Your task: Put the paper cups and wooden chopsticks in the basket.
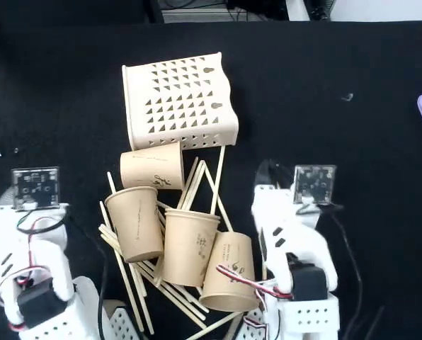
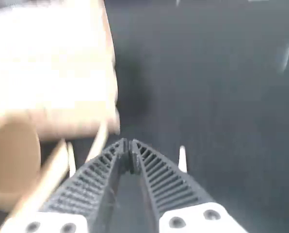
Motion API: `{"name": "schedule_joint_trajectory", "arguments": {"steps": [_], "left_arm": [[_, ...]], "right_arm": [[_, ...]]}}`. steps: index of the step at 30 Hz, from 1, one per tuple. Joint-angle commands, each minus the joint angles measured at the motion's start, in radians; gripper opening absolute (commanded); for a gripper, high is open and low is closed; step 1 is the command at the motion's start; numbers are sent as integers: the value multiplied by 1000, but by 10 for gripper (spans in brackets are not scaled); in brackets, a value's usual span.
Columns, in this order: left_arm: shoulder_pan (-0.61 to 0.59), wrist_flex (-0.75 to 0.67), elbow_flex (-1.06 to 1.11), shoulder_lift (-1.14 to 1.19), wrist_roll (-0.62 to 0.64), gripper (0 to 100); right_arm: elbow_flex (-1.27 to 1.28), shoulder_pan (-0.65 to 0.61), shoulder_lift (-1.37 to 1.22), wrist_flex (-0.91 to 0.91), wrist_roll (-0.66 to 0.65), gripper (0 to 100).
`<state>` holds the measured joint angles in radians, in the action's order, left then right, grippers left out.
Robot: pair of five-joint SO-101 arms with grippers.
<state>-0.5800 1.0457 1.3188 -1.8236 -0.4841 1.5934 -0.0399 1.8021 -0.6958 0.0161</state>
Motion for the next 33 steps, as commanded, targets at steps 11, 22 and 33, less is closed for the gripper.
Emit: {"name": "schedule_joint_trajectory", "arguments": {"steps": [11, 22, 33], "left_arm": [[7, -402, -194, 2, 264, 189], [260, -411, -321, 296, 301, 213], [265, -115, -1001, 1367, 437, 217]], "right_arm": [[-687, -9, 65, -137, -216, 16], [-1402, -107, -665, -359, -138, 16], [-1262, -195, -1168, -236, -135, 145]]}}
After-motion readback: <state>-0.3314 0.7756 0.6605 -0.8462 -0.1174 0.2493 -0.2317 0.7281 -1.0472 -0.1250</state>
